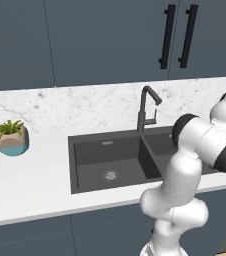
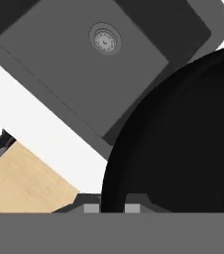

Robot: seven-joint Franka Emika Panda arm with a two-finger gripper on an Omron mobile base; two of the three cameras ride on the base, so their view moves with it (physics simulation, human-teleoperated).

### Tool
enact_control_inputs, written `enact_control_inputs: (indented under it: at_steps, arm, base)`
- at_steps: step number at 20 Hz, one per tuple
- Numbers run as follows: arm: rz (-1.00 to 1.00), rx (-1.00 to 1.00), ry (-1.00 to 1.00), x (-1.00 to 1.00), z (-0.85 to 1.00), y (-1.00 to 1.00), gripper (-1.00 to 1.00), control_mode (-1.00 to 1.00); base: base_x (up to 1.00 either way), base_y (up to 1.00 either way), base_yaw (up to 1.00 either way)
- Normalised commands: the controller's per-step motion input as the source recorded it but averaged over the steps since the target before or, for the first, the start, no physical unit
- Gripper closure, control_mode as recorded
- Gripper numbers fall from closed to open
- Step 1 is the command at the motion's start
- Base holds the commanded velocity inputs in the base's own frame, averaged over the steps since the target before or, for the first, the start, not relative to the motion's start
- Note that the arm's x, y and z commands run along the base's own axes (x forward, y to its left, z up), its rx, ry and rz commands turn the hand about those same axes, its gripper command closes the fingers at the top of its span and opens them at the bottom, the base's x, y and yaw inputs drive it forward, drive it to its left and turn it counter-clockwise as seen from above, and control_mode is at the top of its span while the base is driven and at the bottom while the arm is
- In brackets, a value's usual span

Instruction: Pick the onion from the sink and place it in the bowl. Then pick the bowl and place it in the microwave. Then close the microwave door and press the start button.

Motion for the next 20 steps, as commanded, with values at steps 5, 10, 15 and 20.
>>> enact_control_inputs:
  at_steps: [5,10,15,20]
  arm:
    - [0.24,-0.14,0.00,-0.66,0.47,0.71,1.00,-1.00]
    - [0.22,-0.07,0.03,-0.75,0.75,0.63,1.00,-1.00]
    - [0.21,-0.04,0.03,-0.74,0.68,0.58,1.00,-1.00]
    - [0.19,-0.02,0.05,-0.52,0.45,0.74,1.00,-1.00]
  base:
    - [0.00,0.00,0.00]
    - [0.00,0.00,0.00]
    - [0.00,0.00,0.00]
    - [0.00,0.00,0.00]
